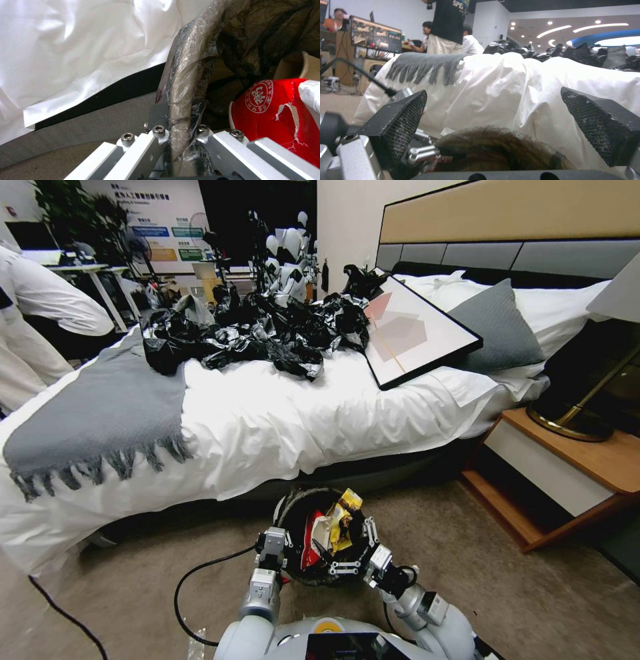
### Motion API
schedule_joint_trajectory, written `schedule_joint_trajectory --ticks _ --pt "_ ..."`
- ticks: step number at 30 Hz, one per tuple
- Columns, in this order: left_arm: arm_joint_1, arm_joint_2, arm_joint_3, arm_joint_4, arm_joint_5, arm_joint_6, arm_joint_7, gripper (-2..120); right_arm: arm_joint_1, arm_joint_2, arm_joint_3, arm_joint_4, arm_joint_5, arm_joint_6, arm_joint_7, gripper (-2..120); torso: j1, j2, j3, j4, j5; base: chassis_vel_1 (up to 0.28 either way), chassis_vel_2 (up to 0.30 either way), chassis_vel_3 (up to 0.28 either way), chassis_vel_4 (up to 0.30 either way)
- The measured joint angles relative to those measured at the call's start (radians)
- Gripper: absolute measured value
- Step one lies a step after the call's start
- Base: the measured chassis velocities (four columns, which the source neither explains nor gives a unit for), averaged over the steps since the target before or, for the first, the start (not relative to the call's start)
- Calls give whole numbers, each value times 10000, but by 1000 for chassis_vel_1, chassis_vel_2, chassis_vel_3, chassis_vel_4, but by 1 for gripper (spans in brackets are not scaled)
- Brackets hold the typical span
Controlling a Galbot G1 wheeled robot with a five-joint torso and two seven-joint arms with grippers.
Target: Pick up the trash bin, then pick up the garbage from the floor and place it into the trash bin.
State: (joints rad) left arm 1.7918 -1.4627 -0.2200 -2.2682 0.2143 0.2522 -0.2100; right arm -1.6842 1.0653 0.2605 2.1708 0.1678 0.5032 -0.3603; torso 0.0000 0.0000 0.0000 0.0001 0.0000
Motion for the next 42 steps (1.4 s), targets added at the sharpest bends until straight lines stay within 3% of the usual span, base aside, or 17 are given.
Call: schedule_joint_trajectory --ticks 8,12,14,18,25,42 --pt "-82 -26 -106 121 -83 0 -22 0 -245 373 209 579 -180 284 106 100 0 0 0 0 0 0 0 0 0" --pt "-93 -40 -178 186 -135 1 -38 0 -303 1003 580 751 -336 437 782 100 0 0 0 0 -1 0 0 0 0" --pt "-99 -55 -212 183 -159 0 -46 0 -342 1752 1161 691 -673 508 1686 100 0 0 0 1 -2 0 0 0 0" --pt "-69 -65 -221 130 -173 0 -46 0 -624 2404 1852 395 -569 520 2893 100 0 0 0 -3 -1 0 0 0 0" --pt "-31 -49 -204 71 -237 0 -46 0 -897 2559 2520 -437 -68 971 3197 100 0 0 0 -1 1 0 0 0 0" --pt "-16 -38 -198 44 -248 7 -76 0 -613 2615 2501 -947 138 958 3221 100 0 0 0 -1 0 0 0 0 0"
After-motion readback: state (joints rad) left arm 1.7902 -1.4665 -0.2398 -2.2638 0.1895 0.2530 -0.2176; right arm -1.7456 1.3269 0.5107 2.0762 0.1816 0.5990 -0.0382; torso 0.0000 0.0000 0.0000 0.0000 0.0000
